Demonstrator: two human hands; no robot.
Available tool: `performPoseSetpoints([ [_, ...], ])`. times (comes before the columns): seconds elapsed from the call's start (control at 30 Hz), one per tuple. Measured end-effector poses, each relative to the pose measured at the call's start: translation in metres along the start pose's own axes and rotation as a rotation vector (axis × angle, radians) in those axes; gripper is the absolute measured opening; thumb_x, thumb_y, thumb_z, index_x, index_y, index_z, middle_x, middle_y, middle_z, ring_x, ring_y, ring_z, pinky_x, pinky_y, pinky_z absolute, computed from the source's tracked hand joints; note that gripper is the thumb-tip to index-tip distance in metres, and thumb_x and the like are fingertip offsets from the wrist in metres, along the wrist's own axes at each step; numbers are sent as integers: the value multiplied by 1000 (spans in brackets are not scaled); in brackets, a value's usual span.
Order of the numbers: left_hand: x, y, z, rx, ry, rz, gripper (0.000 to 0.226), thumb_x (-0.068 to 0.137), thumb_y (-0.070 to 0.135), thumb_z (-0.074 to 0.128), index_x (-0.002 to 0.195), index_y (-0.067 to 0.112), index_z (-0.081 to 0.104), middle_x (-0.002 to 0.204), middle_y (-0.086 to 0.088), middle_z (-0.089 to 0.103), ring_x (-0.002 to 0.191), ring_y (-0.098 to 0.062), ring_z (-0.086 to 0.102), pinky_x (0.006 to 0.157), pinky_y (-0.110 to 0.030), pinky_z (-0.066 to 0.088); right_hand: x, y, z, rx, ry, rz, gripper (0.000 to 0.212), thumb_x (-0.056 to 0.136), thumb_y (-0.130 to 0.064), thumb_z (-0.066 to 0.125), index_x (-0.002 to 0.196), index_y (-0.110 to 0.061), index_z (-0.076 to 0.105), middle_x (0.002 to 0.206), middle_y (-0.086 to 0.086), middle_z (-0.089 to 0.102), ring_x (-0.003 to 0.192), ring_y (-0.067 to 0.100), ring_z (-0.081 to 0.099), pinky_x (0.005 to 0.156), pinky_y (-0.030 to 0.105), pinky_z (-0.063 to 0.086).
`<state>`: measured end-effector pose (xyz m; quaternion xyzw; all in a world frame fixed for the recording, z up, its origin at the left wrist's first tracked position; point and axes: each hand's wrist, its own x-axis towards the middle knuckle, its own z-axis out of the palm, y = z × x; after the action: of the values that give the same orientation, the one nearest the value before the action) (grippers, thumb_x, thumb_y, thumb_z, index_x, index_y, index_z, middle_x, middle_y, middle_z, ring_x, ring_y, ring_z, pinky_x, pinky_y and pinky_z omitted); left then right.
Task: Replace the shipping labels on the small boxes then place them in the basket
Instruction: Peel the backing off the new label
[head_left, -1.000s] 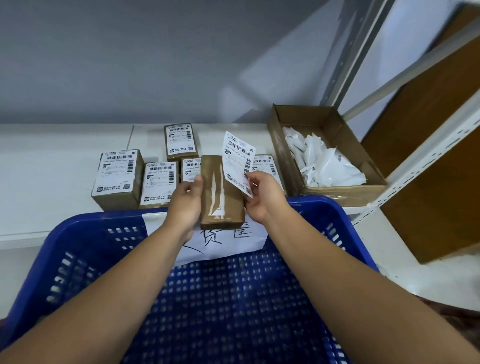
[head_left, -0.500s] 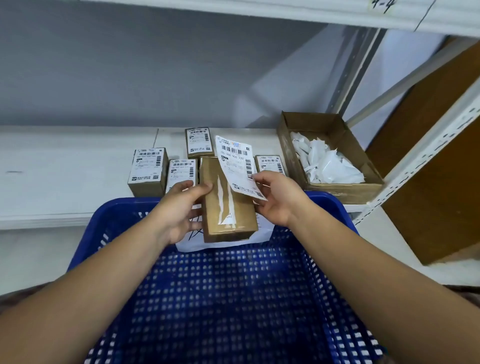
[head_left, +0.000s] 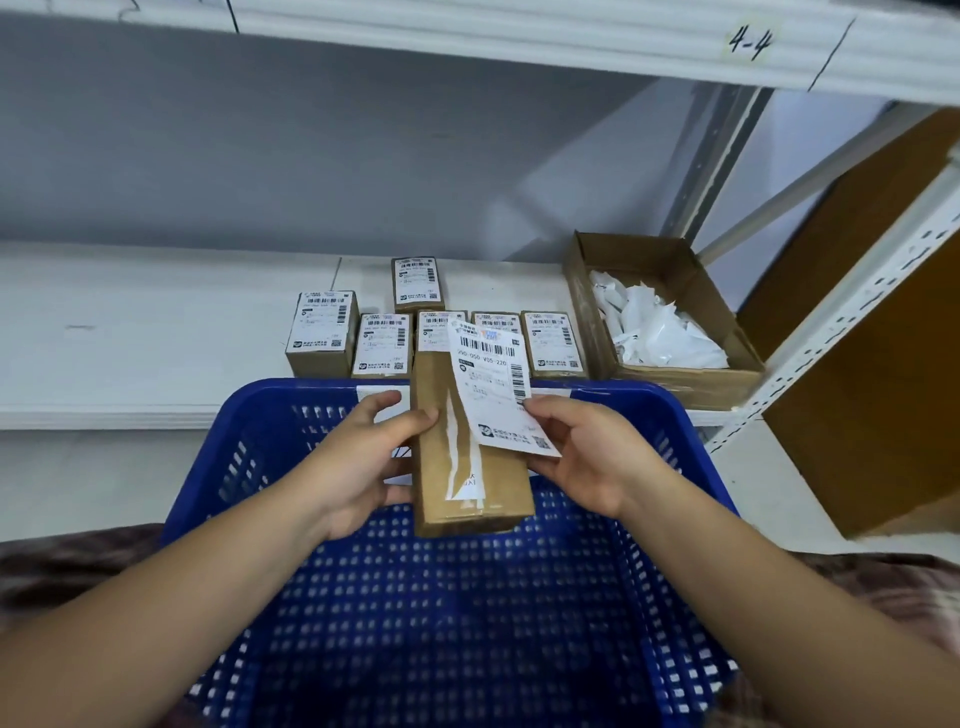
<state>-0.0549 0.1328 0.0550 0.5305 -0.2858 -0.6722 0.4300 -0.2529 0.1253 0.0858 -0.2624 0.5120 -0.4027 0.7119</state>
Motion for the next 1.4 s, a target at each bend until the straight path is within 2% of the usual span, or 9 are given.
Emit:
performPoseSetpoints([
  [0.23, 6, -4, -1, -52, -21, 18, 46, 85, 21, 65, 129, 15, 53, 98, -5, 71, 82, -21, 70, 67, -39, 57, 5, 8, -8, -47, -2, -63, 18, 95, -3, 52, 93, -4, 70, 93, 13, 75, 85, 22, 68, 81, 34, 56],
  [0.43, 11, -2, -7, -40, -21, 60, 62, 72, 26, 72, 130, 20, 52, 107, -5, 72, 97, -24, 68, 71, -42, 57, 7, 14, -5, -123, 4, -122, 15, 95, -8, 56, 94, -1, 70, 96, 16, 75, 78, 22, 70, 69, 31, 59],
  [0.57, 9, -6, -4, 21, -19, 100, 51, 84, 22, 66, 132, 26, 49, 109, -5, 71, 98, -17, 67, 71, -39, 55, 7, 23, -1, -242, 54, -171, 16, 95, -11, 59, 87, -2, 69, 98, 20, 73, 82, 29, 66, 77, 41, 54],
  [0.67, 8, -8, 0, 38, -19, 101, 40, 90, 24, 60, 129, 26, 53, 110, -4, 70, 96, -17, 67, 68, -34, 50, 5, 28, 1, -267, 48, -159, 16, 95, -12, 58, 90, -2, 69, 96, 17, 74, 84, 28, 67, 71, 35, 55],
  [0.73, 7, -10, 2, 5, -14, 88, 35, 92, 23, 57, 127, 23, 55, 108, -4, 71, 99, -21, 65, 74, -37, 49, 5, 30, 1, -261, 58, -161, 16, 96, -11, 57, 92, 1, 68, 97, 17, 74, 86, 30, 67, 72, 36, 56],
  [0.87, 4, -11, 4, -69, -3, 80, 34, 92, 23, 57, 125, 19, 56, 106, -4, 72, 103, -23, 64, 88, -45, 51, 3, 32, 1, -228, 83, -164, 19, 96, -11, 57, 95, 4, 68, 97, 19, 74, 88, 32, 66, 86, 48, 55],
  [0.97, 4, -12, 5, -87, 15, 98, 34, 91, 21, 58, 125, 19, 54, 103, -5, 72, 94, -21, 66, 78, -40, 52, 2, 31, 3, -216, 92, -171, 18, 96, -11, 57, 89, -1, 69, 95, 19, 74, 87, 32, 66, 89, 50, 53],
  [1.17, 2, -13, 7, -131, -3, 111, 27, 91, 17, 56, 118, 20, 56, 92, -2, 74, 85, -18, 65, 70, -36, 49, 2, 32, 2, -222, 93, -166, 18, 96, -10, 56, 89, 0, 70, 95, 17, 75, 93, 37, 68, 89, 50, 53],
  [1.4, 1, -13, 7, -122, 8, 123, 29, 91, 15, 55, 119, 21, 55, 96, -4, 73, 90, -21, 64, 76, -39, 50, 2, 34, 2, -230, 84, -148, 19, 97, -11, 56, 87, -3, 69, 94, 14, 75, 97, 37, 69, 82, 42, 57],
])
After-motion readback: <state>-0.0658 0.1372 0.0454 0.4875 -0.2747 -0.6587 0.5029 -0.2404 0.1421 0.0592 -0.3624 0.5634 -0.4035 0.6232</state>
